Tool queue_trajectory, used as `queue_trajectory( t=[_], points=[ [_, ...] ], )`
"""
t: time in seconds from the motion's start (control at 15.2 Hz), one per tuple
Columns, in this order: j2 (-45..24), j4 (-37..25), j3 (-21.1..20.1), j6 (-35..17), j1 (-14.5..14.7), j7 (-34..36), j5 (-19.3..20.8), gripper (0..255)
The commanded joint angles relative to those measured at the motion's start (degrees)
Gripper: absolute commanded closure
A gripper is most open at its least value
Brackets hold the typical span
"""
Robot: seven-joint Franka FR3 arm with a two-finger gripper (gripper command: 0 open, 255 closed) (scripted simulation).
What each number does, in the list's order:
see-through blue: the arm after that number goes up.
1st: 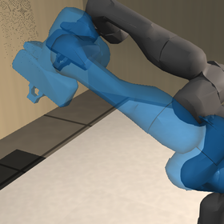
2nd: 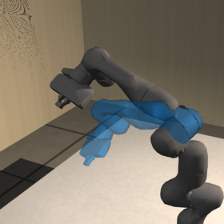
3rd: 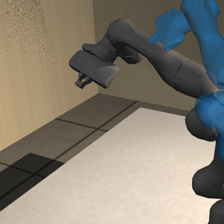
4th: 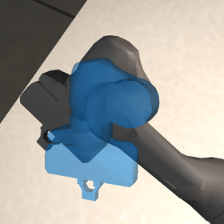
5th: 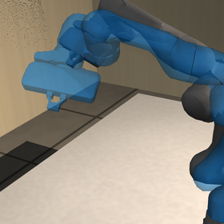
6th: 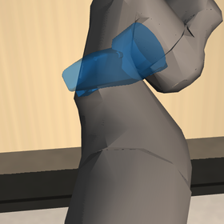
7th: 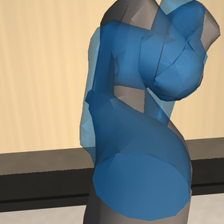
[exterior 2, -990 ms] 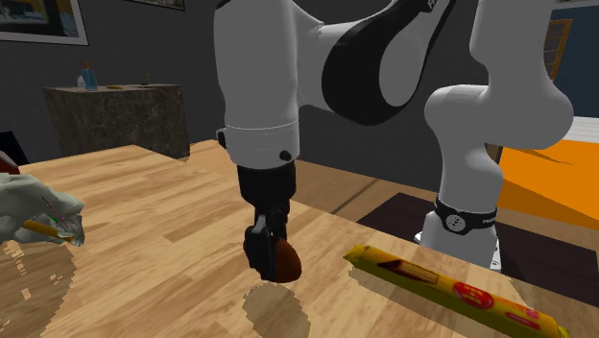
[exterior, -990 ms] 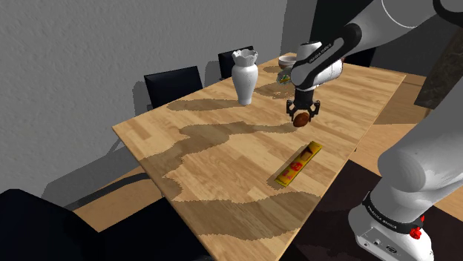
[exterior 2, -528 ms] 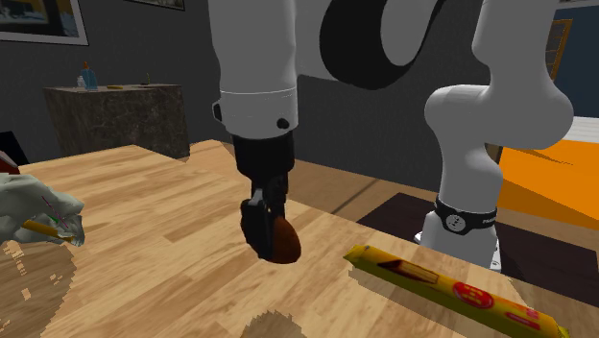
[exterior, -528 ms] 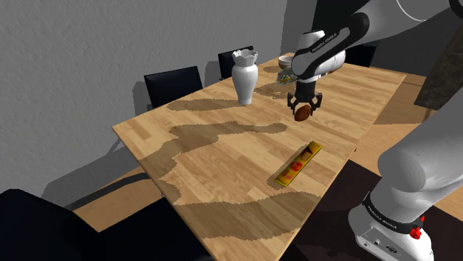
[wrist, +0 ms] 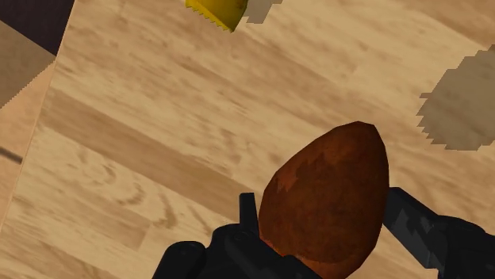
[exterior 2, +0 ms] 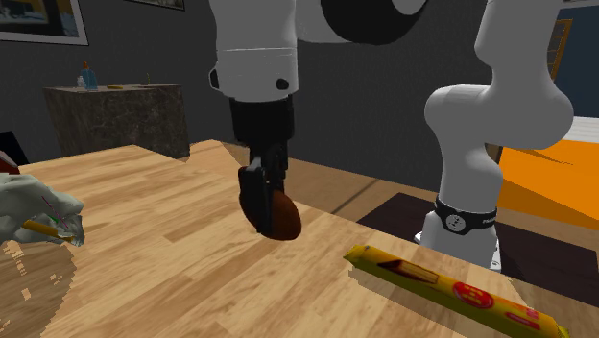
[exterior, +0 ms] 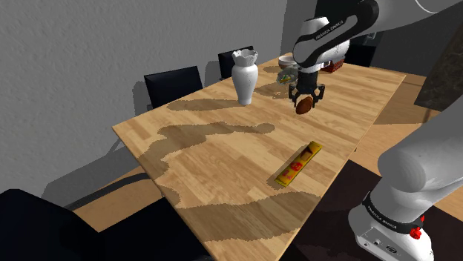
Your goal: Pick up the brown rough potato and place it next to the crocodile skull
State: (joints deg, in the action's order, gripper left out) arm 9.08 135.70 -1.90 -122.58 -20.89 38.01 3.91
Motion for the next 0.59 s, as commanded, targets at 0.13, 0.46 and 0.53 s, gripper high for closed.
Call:
queue_trajectory(
  t=[0.13,0.46,0.53],
  points=[
    [1.7,-1.7,0.0,3.5,0.1,-0.2,-0.2,255],
    [3.3,-4.2,0.0,7.4,0.1,-0.5,-0.4,255],
    [3.6,-4.7,0.0,8.2,0.1,-0.6,-0.4,255]
  ],
)
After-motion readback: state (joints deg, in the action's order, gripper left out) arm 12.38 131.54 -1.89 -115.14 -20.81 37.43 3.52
